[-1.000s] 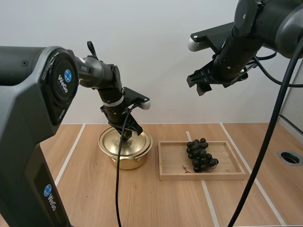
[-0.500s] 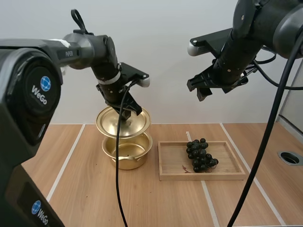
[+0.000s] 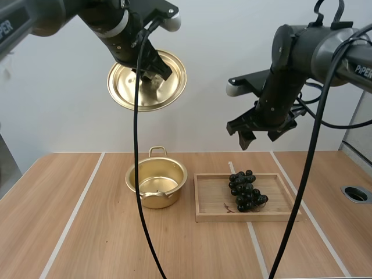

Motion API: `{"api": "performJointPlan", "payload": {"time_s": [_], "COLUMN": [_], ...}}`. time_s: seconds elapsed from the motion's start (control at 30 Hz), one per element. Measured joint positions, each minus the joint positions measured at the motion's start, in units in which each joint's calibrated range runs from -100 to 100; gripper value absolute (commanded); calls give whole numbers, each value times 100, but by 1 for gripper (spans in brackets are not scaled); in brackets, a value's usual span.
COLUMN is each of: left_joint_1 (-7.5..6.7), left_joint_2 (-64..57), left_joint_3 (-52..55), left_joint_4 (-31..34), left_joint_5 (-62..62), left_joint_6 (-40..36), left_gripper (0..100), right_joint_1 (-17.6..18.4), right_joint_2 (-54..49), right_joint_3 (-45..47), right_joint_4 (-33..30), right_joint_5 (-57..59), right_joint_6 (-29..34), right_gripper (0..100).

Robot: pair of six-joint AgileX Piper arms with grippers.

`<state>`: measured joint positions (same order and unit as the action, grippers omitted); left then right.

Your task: Open the pot, put the grape inside, and close it

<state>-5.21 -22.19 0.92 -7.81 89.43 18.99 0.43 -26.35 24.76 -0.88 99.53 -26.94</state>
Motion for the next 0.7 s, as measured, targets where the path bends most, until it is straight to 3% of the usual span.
{"api": "performJointPlan", "payload": {"time_s": [0.17,0.37,0.7], "left_joint_1": [0,0,0], "left_joint_2": [-269,-413,-596], "left_joint_3": [-44,-44,-44], "left_joint_4": [-294,-447,-678], "left_joint_5": [0,18,51], "left_joint_6": [0,0,0], "left_gripper": [0,0,0], "right_joint_1": [0,0,0], "right_joint_2": [13,13,534], "right_joint_3": [897,1823,2018], "right_joint_4": [0,0,0], "right_joint_5": [7,-959,-2353], "right_joint_6": [18,29,29], "right_gripper": [100,100,100]}}
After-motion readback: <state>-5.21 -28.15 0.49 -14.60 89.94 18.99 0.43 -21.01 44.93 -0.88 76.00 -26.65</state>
